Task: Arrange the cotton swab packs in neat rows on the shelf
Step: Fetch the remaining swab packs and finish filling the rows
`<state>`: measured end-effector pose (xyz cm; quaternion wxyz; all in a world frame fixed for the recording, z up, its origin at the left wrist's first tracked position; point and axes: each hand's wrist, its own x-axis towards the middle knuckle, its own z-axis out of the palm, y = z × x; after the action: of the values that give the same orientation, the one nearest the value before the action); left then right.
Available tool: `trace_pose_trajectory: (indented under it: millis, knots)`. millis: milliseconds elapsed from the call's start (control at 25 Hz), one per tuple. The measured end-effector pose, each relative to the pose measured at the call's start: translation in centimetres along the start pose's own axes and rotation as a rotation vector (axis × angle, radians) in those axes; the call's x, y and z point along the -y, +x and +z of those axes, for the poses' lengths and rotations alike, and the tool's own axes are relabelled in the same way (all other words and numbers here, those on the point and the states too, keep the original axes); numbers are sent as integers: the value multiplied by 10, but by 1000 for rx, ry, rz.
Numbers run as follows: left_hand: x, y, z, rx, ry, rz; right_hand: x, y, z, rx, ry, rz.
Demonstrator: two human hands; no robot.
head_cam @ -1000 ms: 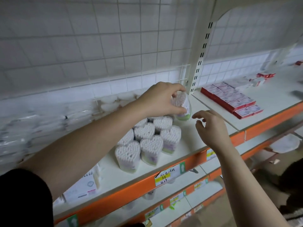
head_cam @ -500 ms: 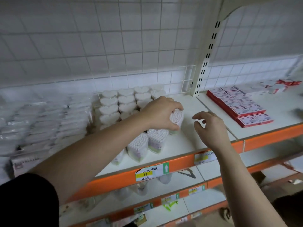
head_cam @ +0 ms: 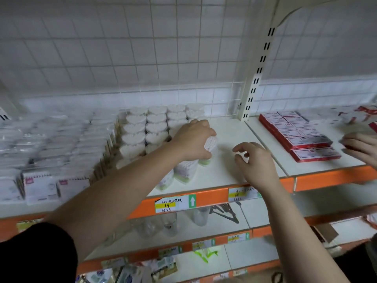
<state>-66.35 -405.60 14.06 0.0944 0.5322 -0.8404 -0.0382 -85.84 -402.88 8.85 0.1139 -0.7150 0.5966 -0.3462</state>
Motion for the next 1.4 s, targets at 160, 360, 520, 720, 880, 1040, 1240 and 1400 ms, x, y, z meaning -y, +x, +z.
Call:
trace_pose_trajectory:
  millis: [160, 360, 520, 720, 880, 1040, 1240, 1400]
  knots:
    - [-6, -5, 5, -33, 29, -78, 2, -3, -2, 24, 28, -37]
    - [-7, -31, 5, -187, 8, -127, 20, -6, 3, -48, 62, -154]
    - [0, -79, 1, -475, 5, -198, 55, -3, 10, -90, 108, -280]
    - [26, -147, -5, -669, -1, -384, 125, -7, 36, -23, 196, -454]
    - [59, -214, -25, -747, 8, -534, 194, -20, 74, 61, 248, -589]
    - [110, -297, -53, -785, 104, -696, 274, -43, 123, 160, 302, -689]
    - [174, -407, -83, -784, 136, -793, 384, -88, 185, 230, 374, -736]
    - [231, -491, -106, -752, 196, -848, 472, -126, 236, 249, 440, -731]
